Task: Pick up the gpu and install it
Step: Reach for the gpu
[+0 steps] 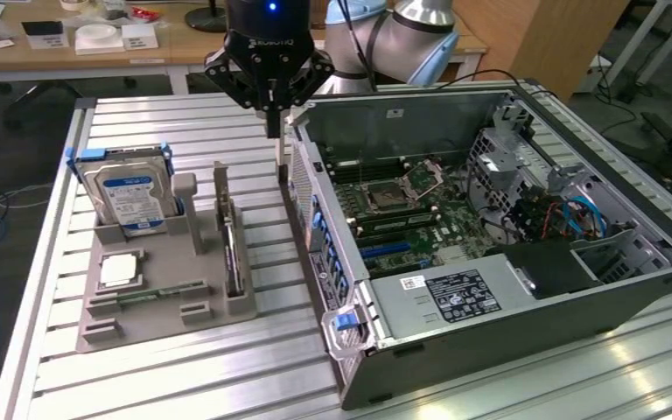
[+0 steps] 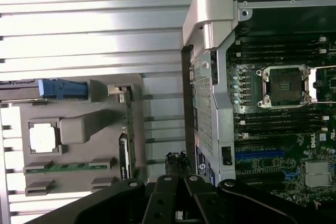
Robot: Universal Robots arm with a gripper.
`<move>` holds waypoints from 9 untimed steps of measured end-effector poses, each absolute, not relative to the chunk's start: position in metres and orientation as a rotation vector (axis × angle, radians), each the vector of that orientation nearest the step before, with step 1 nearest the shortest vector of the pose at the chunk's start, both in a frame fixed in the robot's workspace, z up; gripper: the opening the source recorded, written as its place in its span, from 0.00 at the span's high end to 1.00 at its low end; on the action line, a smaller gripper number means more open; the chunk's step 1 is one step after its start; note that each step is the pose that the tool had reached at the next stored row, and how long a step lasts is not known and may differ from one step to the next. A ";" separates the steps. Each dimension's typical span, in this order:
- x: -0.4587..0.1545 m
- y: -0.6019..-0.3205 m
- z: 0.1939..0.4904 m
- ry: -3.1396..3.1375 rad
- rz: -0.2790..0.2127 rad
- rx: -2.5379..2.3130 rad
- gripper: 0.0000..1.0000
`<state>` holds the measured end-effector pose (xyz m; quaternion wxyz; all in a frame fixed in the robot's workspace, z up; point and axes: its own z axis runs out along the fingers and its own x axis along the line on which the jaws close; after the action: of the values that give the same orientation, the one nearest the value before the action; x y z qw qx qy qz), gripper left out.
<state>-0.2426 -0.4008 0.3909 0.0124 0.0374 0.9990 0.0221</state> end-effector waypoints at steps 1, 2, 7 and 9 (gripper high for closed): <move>-0.244 -0.401 0.391 3.114 0.069 0.117 0.89; -0.247 -0.401 0.391 3.114 0.069 0.117 0.89; -0.252 -0.401 0.391 3.114 0.069 0.117 0.89; -0.254 -0.402 0.391 3.114 0.069 0.117 0.89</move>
<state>-0.2537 -0.4015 0.3906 0.0125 0.0374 0.9990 0.0221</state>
